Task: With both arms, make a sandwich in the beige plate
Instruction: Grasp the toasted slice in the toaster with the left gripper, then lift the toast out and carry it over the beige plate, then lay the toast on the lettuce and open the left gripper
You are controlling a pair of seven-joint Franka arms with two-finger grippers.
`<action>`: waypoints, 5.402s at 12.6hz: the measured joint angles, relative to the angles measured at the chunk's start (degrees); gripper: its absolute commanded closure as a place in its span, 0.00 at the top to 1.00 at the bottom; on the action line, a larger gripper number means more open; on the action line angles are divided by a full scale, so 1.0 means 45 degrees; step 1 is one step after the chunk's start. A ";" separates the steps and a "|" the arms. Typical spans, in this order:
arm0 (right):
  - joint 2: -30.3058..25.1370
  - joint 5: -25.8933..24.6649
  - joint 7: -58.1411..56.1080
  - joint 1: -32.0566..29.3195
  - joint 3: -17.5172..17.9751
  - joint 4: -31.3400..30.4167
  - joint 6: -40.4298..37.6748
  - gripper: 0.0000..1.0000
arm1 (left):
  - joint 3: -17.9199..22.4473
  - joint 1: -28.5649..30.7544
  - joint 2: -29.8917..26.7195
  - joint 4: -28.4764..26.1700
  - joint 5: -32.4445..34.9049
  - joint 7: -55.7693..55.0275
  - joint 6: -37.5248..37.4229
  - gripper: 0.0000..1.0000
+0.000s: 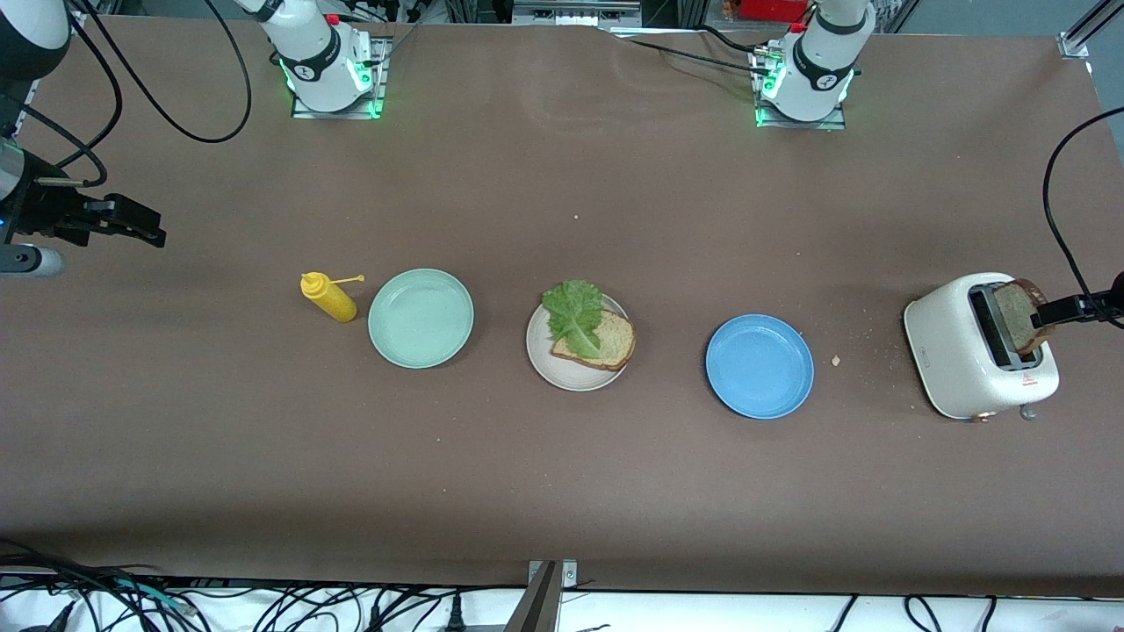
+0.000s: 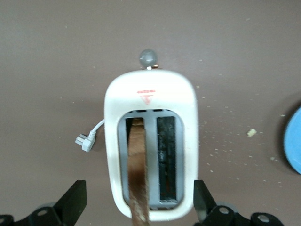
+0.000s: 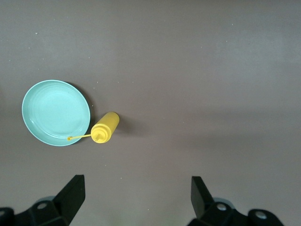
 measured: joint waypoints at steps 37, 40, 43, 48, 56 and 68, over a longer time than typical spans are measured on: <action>-0.0123 0.0063 0.0475 0.0204 -0.0128 0.0219 -0.0204 1.00 | -0.4704 -0.4867 0.3740 0.2034 -0.9265 -0.1592 -0.2236 0.00; -0.0120 0.0063 0.0475 0.0207 -0.0128 0.0215 -0.0205 1.00 | -0.4700 -0.5134 0.4706 0.2040 -1.1269 -0.1533 -0.1235 0.00; -0.0121 0.0063 0.0475 0.0208 -0.0126 0.0215 -0.0205 1.00 | -0.4700 -0.5428 0.5566 0.2049 -1.1615 -0.1081 -0.0189 0.00; -0.0121 0.0063 0.0478 0.0215 -0.0111 0.0215 -0.0207 1.00 | -0.4694 -0.5459 0.6451 0.2053 -1.1636 0.0828 0.0584 0.39; -0.0088 0.0063 0.0481 0.0228 -0.0072 0.0205 -0.0213 1.00 | -0.4651 -0.5645 0.6934 0.2175 -1.1102 0.1448 0.1595 1.00; -0.0050 0.0063 0.0492 0.0221 -0.0080 0.0198 -0.0201 1.00 | -0.3391 -0.5074 0.5551 0.2637 -0.4500 0.1428 0.1446 1.00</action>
